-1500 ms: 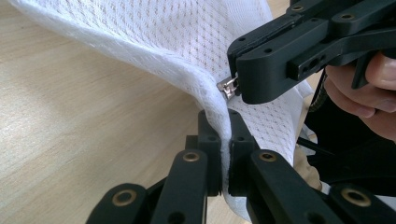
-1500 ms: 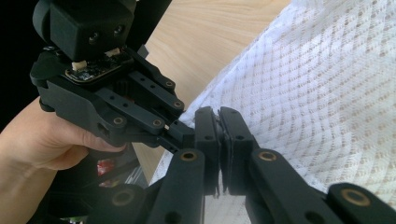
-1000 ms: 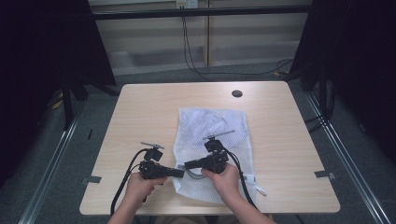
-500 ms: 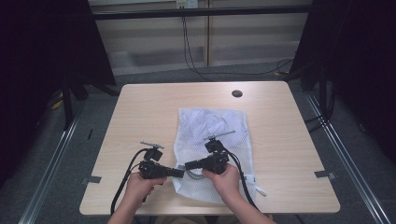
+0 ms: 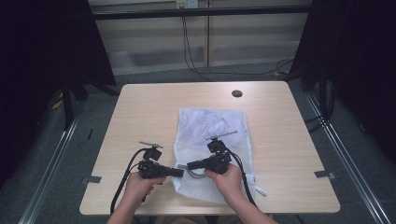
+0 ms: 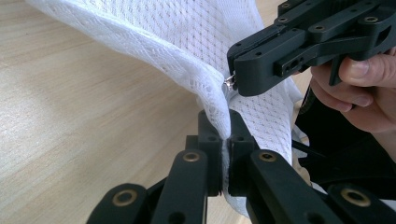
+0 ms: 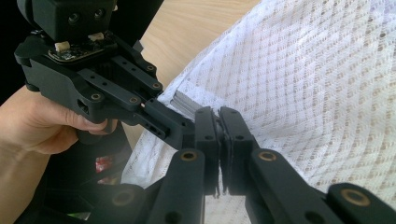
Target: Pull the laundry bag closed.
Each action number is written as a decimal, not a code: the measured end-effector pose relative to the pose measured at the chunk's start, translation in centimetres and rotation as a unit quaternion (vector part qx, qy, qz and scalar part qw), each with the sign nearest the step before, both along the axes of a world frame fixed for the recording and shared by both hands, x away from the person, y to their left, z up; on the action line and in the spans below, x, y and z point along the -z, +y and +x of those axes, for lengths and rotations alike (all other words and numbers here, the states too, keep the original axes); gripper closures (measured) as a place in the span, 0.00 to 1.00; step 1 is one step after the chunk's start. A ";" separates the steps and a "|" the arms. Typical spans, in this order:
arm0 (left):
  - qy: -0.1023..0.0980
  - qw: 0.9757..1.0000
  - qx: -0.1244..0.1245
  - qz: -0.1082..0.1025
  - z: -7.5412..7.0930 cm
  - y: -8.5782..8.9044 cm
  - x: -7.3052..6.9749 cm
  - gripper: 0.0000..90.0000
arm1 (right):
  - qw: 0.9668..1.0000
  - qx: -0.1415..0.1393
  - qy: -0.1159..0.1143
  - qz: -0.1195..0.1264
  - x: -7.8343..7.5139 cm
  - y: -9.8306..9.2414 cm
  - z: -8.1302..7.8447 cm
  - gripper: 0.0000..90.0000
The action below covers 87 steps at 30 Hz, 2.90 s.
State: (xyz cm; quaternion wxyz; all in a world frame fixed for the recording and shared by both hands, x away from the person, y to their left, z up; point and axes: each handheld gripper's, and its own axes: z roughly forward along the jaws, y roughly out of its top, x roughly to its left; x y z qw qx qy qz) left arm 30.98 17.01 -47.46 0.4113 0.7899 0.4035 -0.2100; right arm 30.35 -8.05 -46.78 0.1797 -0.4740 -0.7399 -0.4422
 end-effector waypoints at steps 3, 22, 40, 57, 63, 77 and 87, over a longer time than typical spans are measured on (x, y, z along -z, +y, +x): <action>0.001 1.000 0.000 0.000 0.0 0.0 0.0 0.98 | 1.000 -0.002 -0.001 -0.001 0.0 -0.1 0.0 0.97; 0.000 1.000 0.000 -0.006 0.0 0.1 -0.2 0.98 | 1.000 0.000 -0.001 -0.015 0.1 -1.0 0.0 0.97; 0.005 1.000 -0.003 -0.011 0.0 0.4 0.0 0.98 | 1.000 0.010 0.005 -0.014 0.1 -2.4 0.2 0.97; 0.008 1.000 -0.002 -0.010 0.0 0.1 0.1 0.98 | 1.000 0.008 0.007 -0.018 0.0 -3.2 0.2 0.97; 0.010 1.000 -0.006 -0.012 0.1 0.4 0.1 0.98 | 1.000 0.012 0.005 -0.025 0.0 -3.7 0.2 0.97; 0.011 1.000 -0.003 -0.013 0.1 0.4 0.1 0.98 | 1.000 0.010 0.006 -0.021 -0.2 -4.2 0.2 0.97; 0.017 1.000 -0.009 -0.015 0.2 0.6 0.2 0.98 | 1.000 0.012 0.008 -0.027 -0.1 -4.7 0.2 0.97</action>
